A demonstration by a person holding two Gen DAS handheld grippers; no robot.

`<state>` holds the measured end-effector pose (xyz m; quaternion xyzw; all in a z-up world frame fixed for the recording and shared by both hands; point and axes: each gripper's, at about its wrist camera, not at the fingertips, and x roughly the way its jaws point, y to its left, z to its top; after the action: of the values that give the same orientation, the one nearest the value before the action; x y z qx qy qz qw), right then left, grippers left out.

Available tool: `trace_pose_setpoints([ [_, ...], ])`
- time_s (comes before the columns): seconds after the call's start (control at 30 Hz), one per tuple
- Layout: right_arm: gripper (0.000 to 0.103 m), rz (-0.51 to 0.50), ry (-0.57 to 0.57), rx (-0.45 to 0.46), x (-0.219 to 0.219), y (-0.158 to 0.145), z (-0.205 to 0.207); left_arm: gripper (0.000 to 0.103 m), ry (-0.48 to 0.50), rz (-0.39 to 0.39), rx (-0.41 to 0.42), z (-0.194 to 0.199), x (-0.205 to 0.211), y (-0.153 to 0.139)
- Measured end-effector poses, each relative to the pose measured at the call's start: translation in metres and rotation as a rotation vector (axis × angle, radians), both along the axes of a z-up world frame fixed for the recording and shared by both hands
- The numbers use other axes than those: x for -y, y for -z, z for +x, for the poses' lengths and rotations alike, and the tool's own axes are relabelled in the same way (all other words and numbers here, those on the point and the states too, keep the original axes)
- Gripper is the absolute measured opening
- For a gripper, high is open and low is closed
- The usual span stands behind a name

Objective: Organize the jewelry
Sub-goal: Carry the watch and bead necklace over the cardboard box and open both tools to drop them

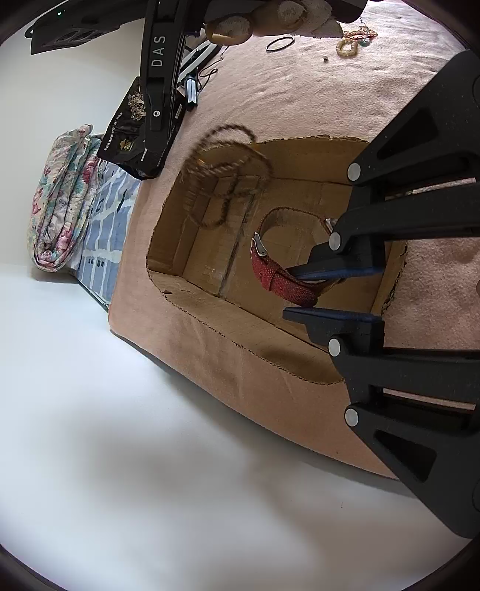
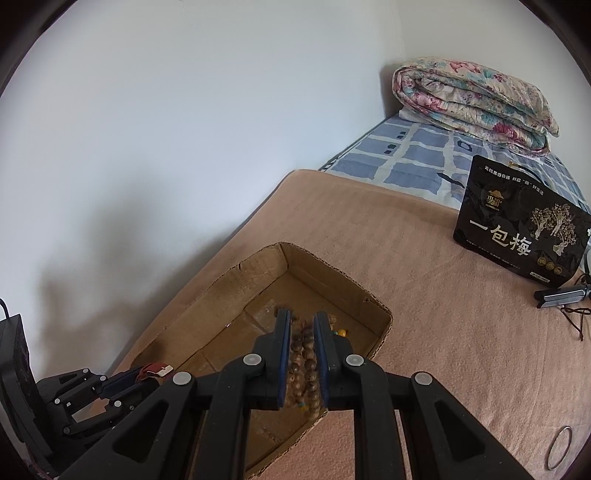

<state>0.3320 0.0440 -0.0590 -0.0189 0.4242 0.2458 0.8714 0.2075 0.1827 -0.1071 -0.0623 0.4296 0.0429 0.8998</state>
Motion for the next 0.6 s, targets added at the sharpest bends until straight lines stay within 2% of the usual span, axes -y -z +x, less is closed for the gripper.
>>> trace_pose_setpoints([
  [0.03,0.017,0.0,-0.002,0.002,0.0,-0.001,0.0,0.012,0.001,0.0,-0.001,0.001,0.0,0.0],
  [0.07,0.027,-0.001,-0.003,0.006,0.0,-0.001,-0.001,0.017,0.005,-0.007,-0.001,0.001,0.0,0.0],
  [0.1,0.034,-0.004,-0.002,0.013,0.0,-0.003,-0.002,0.03,0.01,-0.021,-0.001,0.001,-0.001,0.0],
  [0.13,0.037,-0.007,0.002,0.021,0.001,-0.004,-0.003,0.04,0.009,-0.022,0.001,0.001,0.0,-0.001],
  [0.17,0.046,-0.009,0.006,0.027,0.001,-0.005,-0.004,0.057,0.008,-0.017,0.013,0.0,0.0,-0.002],
  [0.2,0.06,-0.009,0.01,0.031,0.003,-0.007,-0.004,0.061,0.006,-0.01,0.026,-0.002,0.002,-0.004],
  [0.23,0.068,-0.009,0.017,0.037,0.004,-0.008,-0.005,0.061,0.006,-0.007,0.034,-0.003,0.002,-0.006],
  [0.27,0.081,-0.009,0.022,0.045,0.005,-0.009,-0.007,0.062,0.009,-0.004,0.036,-0.003,0.004,-0.008],
  [0.3,0.088,-0.01,0.024,0.057,0.006,-0.01,-0.008,0.064,0.008,-0.002,0.036,-0.004,0.004,-0.009],
  [0.47,0.099,-0.071,0.04,0.111,0.004,-0.017,-0.016,0.068,0.007,0.012,0.055,-0.009,0.009,-0.015],
  [0.6,0.1,-0.096,0.035,0.137,0.002,-0.024,-0.023,0.068,0.008,0.03,0.075,-0.014,0.013,-0.021],
])
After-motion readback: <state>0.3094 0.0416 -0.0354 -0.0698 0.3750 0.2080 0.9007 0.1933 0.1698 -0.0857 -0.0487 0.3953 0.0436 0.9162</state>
